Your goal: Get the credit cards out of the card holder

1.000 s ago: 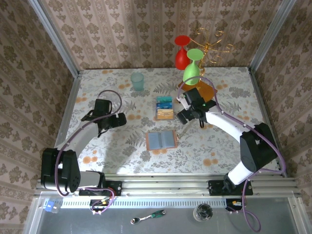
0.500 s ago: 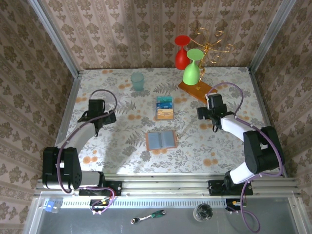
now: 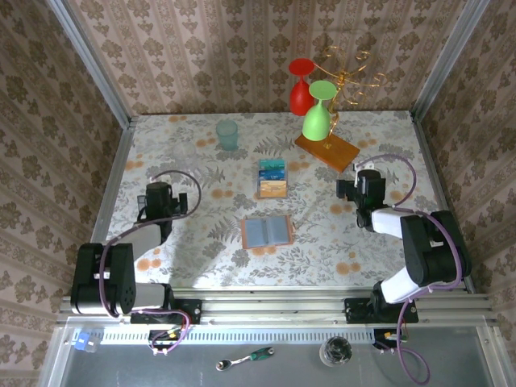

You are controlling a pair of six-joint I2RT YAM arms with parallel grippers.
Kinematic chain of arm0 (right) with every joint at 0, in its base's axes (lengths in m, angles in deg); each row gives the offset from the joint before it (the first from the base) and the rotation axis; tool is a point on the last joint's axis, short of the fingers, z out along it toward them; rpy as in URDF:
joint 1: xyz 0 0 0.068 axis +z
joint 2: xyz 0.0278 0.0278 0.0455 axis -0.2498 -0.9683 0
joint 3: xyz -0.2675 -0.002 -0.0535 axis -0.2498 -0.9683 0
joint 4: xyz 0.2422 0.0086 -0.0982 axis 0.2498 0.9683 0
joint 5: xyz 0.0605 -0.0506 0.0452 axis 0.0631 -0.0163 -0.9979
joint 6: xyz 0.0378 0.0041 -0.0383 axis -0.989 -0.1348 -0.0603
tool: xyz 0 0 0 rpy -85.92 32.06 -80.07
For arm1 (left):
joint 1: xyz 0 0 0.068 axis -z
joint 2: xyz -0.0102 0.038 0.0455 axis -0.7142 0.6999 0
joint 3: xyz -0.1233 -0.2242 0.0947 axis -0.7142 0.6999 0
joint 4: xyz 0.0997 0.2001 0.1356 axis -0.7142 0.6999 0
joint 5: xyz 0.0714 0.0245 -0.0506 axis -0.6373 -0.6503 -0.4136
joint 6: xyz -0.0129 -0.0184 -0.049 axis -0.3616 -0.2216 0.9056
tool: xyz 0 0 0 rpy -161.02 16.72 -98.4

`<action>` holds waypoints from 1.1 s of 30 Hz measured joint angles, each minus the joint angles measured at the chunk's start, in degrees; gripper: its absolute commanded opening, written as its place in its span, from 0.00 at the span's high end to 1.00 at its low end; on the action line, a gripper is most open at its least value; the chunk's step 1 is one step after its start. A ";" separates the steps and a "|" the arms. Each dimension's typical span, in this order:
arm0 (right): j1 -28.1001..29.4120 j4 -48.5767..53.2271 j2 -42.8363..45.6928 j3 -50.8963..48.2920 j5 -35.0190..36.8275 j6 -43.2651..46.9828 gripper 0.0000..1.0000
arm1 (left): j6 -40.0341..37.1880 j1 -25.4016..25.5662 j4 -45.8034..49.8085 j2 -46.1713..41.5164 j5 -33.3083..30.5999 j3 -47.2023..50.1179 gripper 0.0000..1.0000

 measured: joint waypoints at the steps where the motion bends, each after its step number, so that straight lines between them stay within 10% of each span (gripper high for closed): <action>1: -0.02 -1.57 0.31 -1.25 -0.11 0.00 0.00 | -0.57 -0.35 -1.95 0.26 0.57 0.39 0.00; 16: -2.91 -14.45 0.81 -5.49 -6.75 -1.27 0.00 | -0.92 -5.55 -25.40 10.45 15.47 1.79 0.00; 33: -2.91 -16.06 0.70 -6.08 -7.76 -1.27 0.00 | -3.30 -1.64 -31.76 12.79 13.75 2.95 0.00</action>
